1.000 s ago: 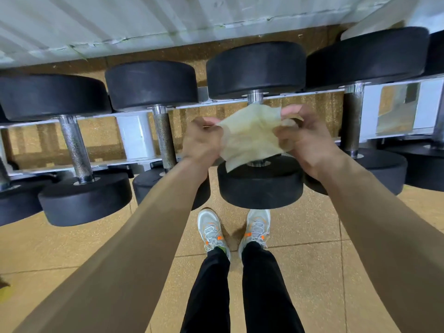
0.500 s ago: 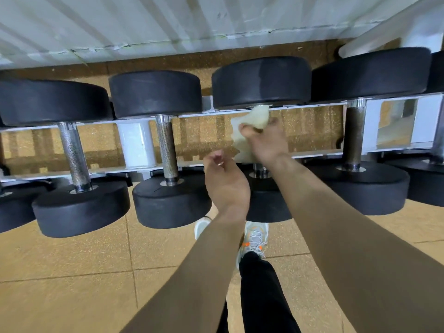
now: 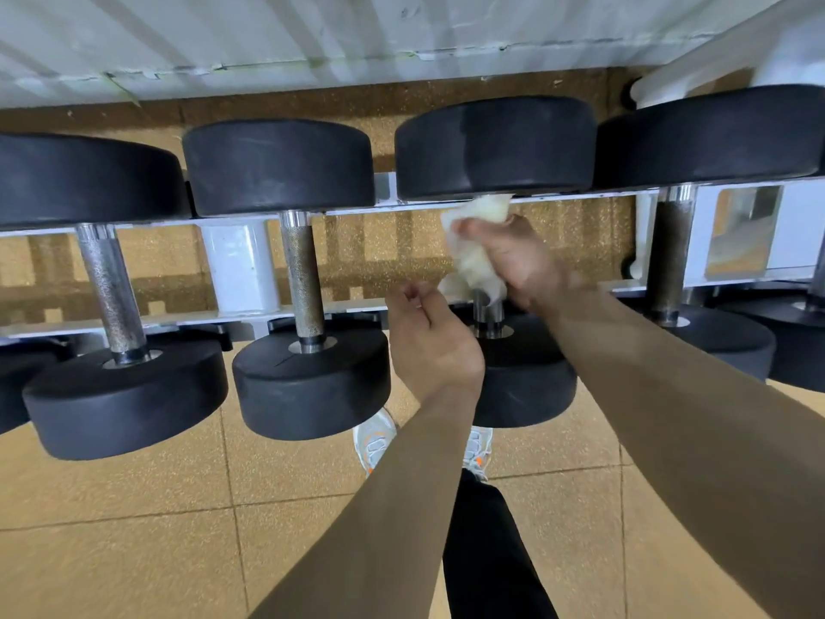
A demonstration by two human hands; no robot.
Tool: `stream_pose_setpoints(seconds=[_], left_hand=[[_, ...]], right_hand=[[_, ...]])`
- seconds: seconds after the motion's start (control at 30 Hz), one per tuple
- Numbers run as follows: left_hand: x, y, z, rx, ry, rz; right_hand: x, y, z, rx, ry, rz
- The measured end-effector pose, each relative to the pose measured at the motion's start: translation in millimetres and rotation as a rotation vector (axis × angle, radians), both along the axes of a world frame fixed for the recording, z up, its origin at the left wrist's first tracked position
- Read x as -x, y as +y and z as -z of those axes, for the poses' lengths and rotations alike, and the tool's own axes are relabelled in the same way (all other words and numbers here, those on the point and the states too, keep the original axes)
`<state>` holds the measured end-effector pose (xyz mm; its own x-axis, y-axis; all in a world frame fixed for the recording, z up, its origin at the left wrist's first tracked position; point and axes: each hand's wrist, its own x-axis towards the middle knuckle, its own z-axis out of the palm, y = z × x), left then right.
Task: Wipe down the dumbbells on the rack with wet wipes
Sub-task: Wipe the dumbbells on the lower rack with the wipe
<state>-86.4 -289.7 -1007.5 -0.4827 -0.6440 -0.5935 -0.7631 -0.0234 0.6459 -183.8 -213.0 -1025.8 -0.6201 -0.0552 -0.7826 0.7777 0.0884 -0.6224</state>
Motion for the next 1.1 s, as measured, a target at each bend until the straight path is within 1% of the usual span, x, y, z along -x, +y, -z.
stream_pose_setpoints(seconds=[0.07, 0.1, 0.13, 0.17, 0.2, 0.23, 0.27, 0.33, 0.4, 0.43, 0.47, 0.57, 0.63, 0.67, 0.7, 0.77, 0.8, 0.9, 0.93, 0.97, 1.03, 1.07, 1.1], left_hand=[[0, 0, -2, -0.003, 0.007, -0.016], [1, 0, -3, 0.002, 0.014, -0.018], [1, 0, -5, 0.003, 0.019, -0.015], [1, 0, -6, -0.001, 0.024, -0.012], [2, -1, -6, -0.003, 0.025, -0.005], [3, 0, -5, 0.001, 0.021, 0.004], [3, 0, -5, 0.007, 0.012, 0.015], [1, 0, -3, 0.004, 0.005, 0.026], [0, 0, -3, -0.014, 0.006, 0.014], [0, 0, -3, -0.019, -0.001, 0.013], [0, -1, -4, -0.025, -0.009, 0.014], [3, -2, -7, -0.026, -0.009, 0.038], [2, -2, -9, -0.031, -0.015, 0.041], [2, -3, -11, -0.030, -0.014, 0.039], [3, -3, -12, -0.029, -0.015, 0.042], [4, -3, -13, -0.030, -0.025, 0.054], [4, -3, -13, -0.027, -0.024, 0.064], [3, -2, -10, 0.002, 0.008, 0.099], [2, -2, -8, 0.009, 0.018, 0.103], [1, -2, -7, 0.009, 0.020, 0.107], [-1, -1, -4, -0.002, 0.004, 0.111], [0, -1, -3, -0.007, -0.004, 0.108], [0, -2, -4, -0.012, -0.012, 0.102]], right_hand=[[-12, -7, -8, -0.502, 0.058, -0.302], [-19, -9, -11, -0.691, 0.045, -0.428], [-23, -11, -12, -0.752, 0.009, -0.489], [-25, -11, -12, -0.741, -0.013, -0.502], [-21, -12, -12, -0.701, -0.038, -0.466], [-13, -12, -8, -0.633, -0.057, -0.353], [-4, -12, -8, -0.530, -0.061, -0.217], [13, -11, -5, -0.238, -0.058, 0.009], [20, -7, 1, 0.060, -0.053, 0.102], [17, -2, 4, 0.167, -0.067, 0.099], [12, 3, 8, 0.219, -0.096, 0.068], [-12, 19, 9, 0.204, -0.205, -0.164], [-21, 25, 1, 0.139, -0.242, -0.293], [-22, 22, -6, 0.045, -0.223, -0.348], [-23, 16, -14, -0.104, -0.203, -0.390], [-27, 3, -14, -0.455, -0.163, -0.386], [-28, -4, -12, -0.560, -0.147, -0.335], [-18, -22, -4, -0.678, 0.011, -0.130], [-9, -25, -3, -0.673, 0.061, -0.082], [2, -26, 1, -0.625, 0.113, -0.035], [13, -21, 5, -0.387, 0.148, 0.024], [14, -15, 5, -0.254, 0.115, 0.027], [11, -6, 7, -0.128, 0.042, 0.010]])
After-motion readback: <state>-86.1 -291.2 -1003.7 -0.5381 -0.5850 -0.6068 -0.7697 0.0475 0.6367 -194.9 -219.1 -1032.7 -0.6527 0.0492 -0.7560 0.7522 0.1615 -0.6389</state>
